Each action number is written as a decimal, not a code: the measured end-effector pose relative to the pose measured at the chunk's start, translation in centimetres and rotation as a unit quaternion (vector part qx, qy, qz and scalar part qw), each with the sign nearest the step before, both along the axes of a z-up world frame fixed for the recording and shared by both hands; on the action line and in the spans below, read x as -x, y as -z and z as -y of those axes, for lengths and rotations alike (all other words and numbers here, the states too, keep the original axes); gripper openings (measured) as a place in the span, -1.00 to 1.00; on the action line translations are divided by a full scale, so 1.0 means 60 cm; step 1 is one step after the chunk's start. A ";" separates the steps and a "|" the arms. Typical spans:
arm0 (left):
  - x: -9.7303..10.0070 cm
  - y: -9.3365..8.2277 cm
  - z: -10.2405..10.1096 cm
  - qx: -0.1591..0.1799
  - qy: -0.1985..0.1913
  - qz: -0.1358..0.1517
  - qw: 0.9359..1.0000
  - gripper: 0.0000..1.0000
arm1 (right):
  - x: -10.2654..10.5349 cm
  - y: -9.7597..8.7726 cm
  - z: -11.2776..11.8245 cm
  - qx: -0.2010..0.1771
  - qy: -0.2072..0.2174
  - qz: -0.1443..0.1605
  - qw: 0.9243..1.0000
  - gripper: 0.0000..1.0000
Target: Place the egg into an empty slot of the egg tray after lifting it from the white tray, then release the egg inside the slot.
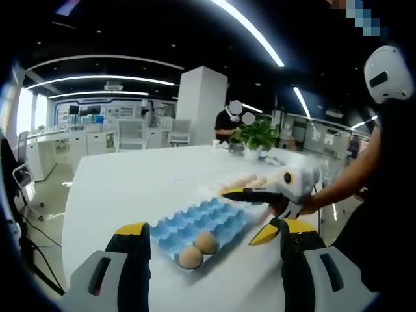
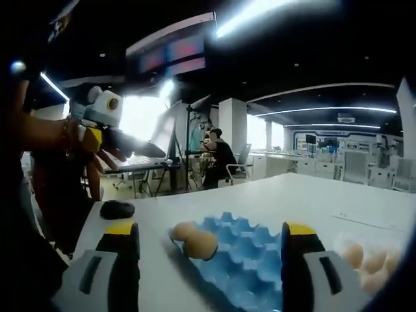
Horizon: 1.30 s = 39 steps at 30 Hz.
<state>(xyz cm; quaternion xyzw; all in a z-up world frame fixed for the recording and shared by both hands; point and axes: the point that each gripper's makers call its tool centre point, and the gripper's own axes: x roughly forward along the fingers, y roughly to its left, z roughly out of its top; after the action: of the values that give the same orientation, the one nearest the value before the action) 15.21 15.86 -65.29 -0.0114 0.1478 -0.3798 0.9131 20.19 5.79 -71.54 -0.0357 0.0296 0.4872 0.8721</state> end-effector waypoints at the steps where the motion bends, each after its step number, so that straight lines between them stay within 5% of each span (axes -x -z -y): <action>1: 0.000 0.000 0.000 0.000 0.000 0.000 1.000 0.66 | -0.001 -0.001 0.008 0.001 0.003 0.001 1.000 0.85; 15: -0.002 -0.004 0.007 -0.003 0.004 0.002 1.000 0.66 | -0.009 0.010 0.158 0.033 0.075 -0.001 0.997 0.81; 39: 0.002 -0.008 0.015 -0.004 0.009 0.005 1.000 0.66 | -0.018 0.017 0.268 0.048 0.155 -0.003 0.987 0.78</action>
<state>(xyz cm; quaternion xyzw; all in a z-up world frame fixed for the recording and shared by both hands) 15.12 14.95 -64.82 -0.0047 0.1453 -0.3870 0.9105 21.30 -10.30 -72.58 -0.0711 0.0612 0.3440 0.9343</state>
